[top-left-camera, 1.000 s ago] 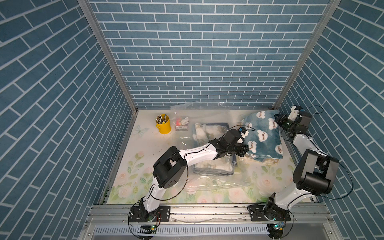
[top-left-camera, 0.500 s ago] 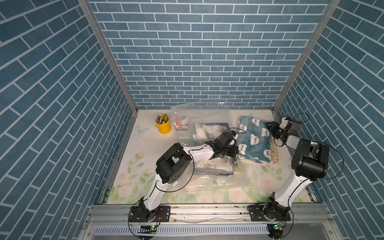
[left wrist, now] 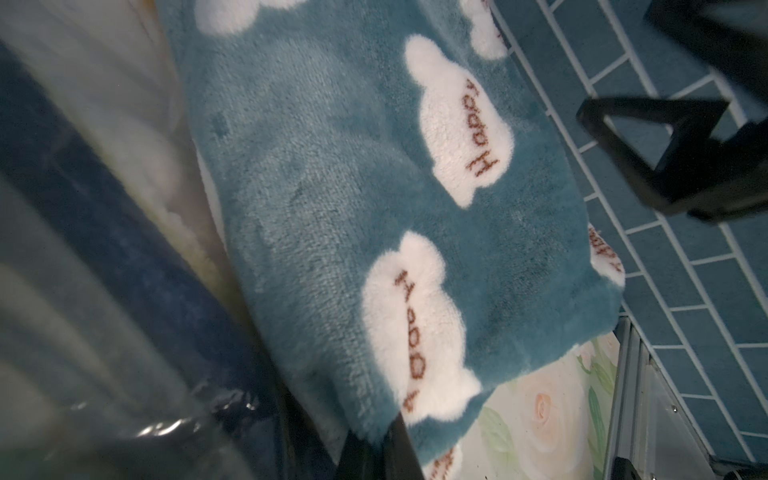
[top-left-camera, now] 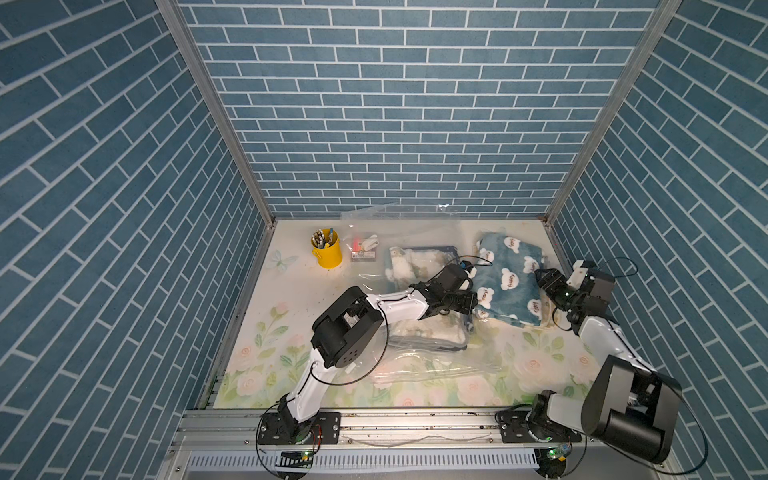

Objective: Take the blanket out of the vacuum bag
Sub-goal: Place the blanket at the center of the board.

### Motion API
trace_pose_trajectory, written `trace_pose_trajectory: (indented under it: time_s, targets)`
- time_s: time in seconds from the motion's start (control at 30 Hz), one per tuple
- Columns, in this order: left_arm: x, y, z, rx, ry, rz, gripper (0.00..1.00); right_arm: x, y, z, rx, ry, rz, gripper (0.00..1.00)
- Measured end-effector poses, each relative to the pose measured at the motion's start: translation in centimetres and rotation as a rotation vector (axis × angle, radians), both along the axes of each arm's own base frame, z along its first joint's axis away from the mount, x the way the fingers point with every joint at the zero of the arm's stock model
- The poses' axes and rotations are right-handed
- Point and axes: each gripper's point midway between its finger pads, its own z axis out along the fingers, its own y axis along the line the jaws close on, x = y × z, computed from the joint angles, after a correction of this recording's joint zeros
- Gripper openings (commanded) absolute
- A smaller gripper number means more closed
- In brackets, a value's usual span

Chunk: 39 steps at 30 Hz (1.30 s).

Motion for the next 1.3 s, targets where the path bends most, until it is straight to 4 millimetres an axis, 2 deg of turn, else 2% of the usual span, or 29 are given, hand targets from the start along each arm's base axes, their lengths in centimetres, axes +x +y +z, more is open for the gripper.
trace_pose_trajectory:
  time_s: [0.1, 0.23, 0.37, 0.5, 0.6, 0.7, 0.83, 0.9, 0.97, 1.07, 1.27, 1.3]
  targets:
    - [0.1, 0.0, 0.0, 0.002, -0.005, 0.002, 0.00, -3.2, 1.3, -3.3, 0.039, 0.104, 0.005, 0.72]
    - [0.1, 0.0, 0.6, -0.005, -0.013, 0.005, 0.00, -5.8, 2.2, -5.1, 0.041, 0.167, 0.024, 0.72]
    - [0.2, 0.1, 1.7, -0.021, -0.028, 0.009, 0.00, -6.6, 3.3, -6.0, 0.071, 0.171, 0.066, 0.68]
    - [0.2, 0.1, 2.1, -0.028, -0.035, 0.011, 0.00, -7.7, 4.9, -7.8, 0.129, 0.216, 0.110, 0.69]
    - [0.1, 0.4, 1.7, -0.022, -0.033, 0.016, 0.00, -8.0, 5.2, -7.7, 0.126, 0.216, 0.119, 0.70]
    - [0.1, 0.6, 1.3, -0.019, -0.027, 0.021, 0.00, -8.0, 5.4, -7.5, 0.131, 0.199, 0.126, 0.66]
    - [-0.1, 0.5, 1.3, -0.022, -0.025, 0.021, 0.00, -7.8, 5.8, -8.5, 0.183, 0.211, 0.131, 0.45]
    - [-0.2, 0.4, 1.3, -0.022, -0.024, 0.020, 0.00, -7.7, 6.0, -8.6, 0.208, 0.212, 0.135, 0.39]
    - [-0.3, 0.4, 1.3, -0.022, -0.026, 0.019, 0.00, -7.7, 6.2, -8.5, 0.216, 0.203, 0.140, 0.32]
    - [-0.4, 0.3, 1.2, -0.023, -0.024, 0.019, 0.00, -7.5, 6.2, -7.9, 0.210, 0.183, 0.143, 0.16]
    - [-0.7, 0.1, 1.4, -0.027, -0.024, 0.016, 0.00, -7.5, 6.0, -7.3, 0.179, 0.180, 0.145, 0.00]
    - [-0.7, 0.1, 1.5, -0.029, -0.024, 0.015, 0.00, -7.4, 5.8, -7.2, 0.169, 0.180, 0.142, 0.00]
